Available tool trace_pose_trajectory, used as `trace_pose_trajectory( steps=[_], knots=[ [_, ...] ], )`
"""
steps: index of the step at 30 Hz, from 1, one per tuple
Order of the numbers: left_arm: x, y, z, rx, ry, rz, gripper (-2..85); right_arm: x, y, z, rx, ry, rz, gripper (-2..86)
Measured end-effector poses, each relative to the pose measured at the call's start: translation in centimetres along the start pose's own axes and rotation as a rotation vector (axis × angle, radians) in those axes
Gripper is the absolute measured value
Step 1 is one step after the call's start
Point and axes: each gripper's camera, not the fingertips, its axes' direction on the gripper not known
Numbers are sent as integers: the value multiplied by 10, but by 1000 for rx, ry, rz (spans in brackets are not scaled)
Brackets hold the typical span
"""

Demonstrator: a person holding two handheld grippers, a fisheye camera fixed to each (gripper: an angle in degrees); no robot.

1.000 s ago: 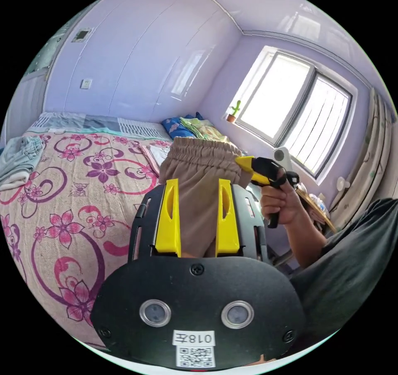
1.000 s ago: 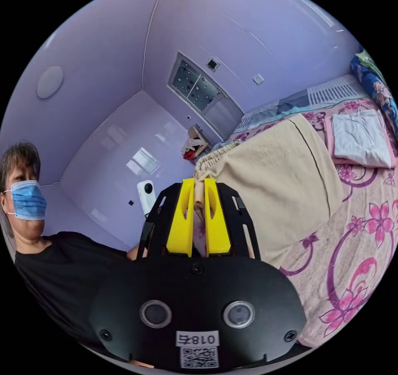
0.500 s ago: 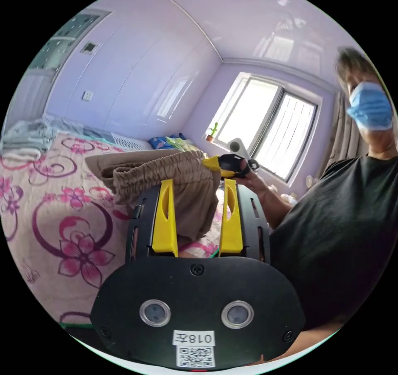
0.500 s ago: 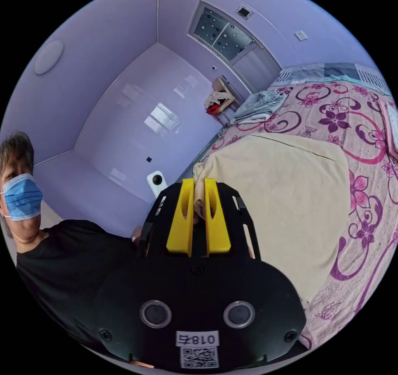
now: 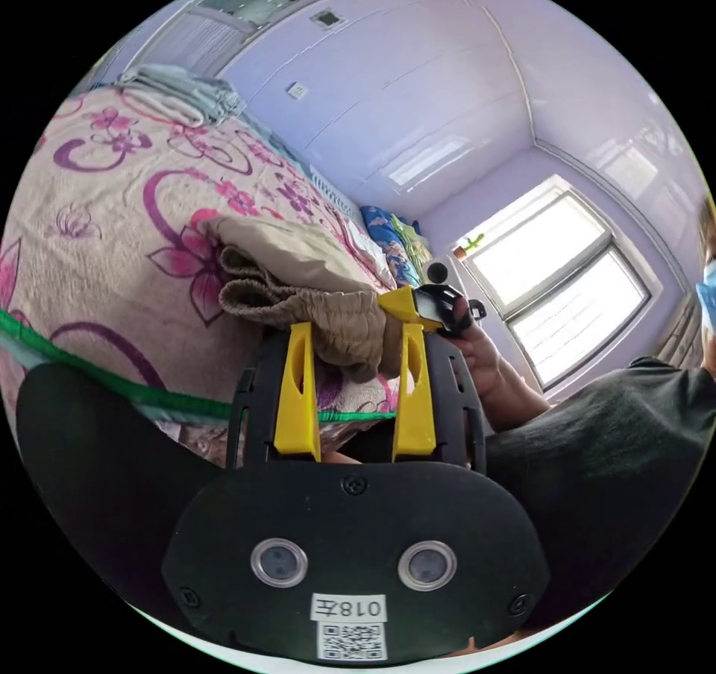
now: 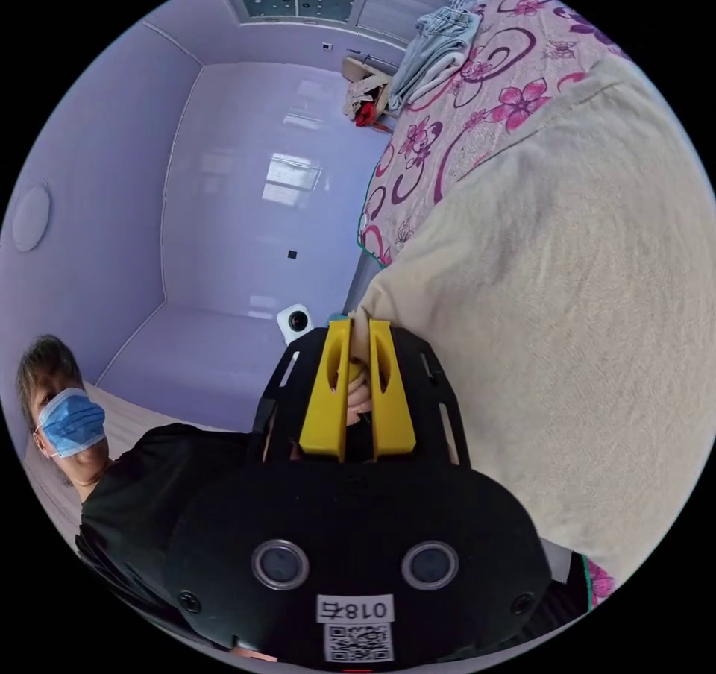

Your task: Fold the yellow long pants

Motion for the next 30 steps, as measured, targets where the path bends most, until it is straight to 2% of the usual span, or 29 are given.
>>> trace_pose_trajectory(
  steps=[7, 11, 14, 16, 19, 21, 22, 24, 28, 30],
  knots=[
    [-37, -3, 9, -40, 83, -129, 139, 1, 1, -14, -42, 130, -96, 21],
    [-76, 14, 10, 60, 252, -326, 126, 13, -1, -30, -32, 35, -60, 14],
    [-82, 16, 12, 58, 202, -301, 132, 35, 4, -45, 13, -75, -3, 5],
    [-76, 11, 15, 36, 157, -245, 148, 40, 8, -51, 14, -34, -2, 5],
    [-66, 1, 28, -70, -2, -184, 173, 38, 14, -57, 21, 44, -26, 15],
    [-63, -1, 39, -146, -164, -199, 148, 35, 17, -59, 21, 79, -56, 19],
    [-65, 0, 39, -145, -186, -220, 132, 33, 18, -61, 20, 88, -67, 20],
    [-78, 8, 33, -66, -188, -288, 63, 33, 20, -68, 50, 68, -74, 20],
    [-94, 11, 17, 30, -118, -309, 48, 46, 24, -114, 224, -136, -48, 8],
    [-101, -3, 6, 112, -8, -313, 46, 49, 21, -144, 303, -208, -45, 1]
  ],
)
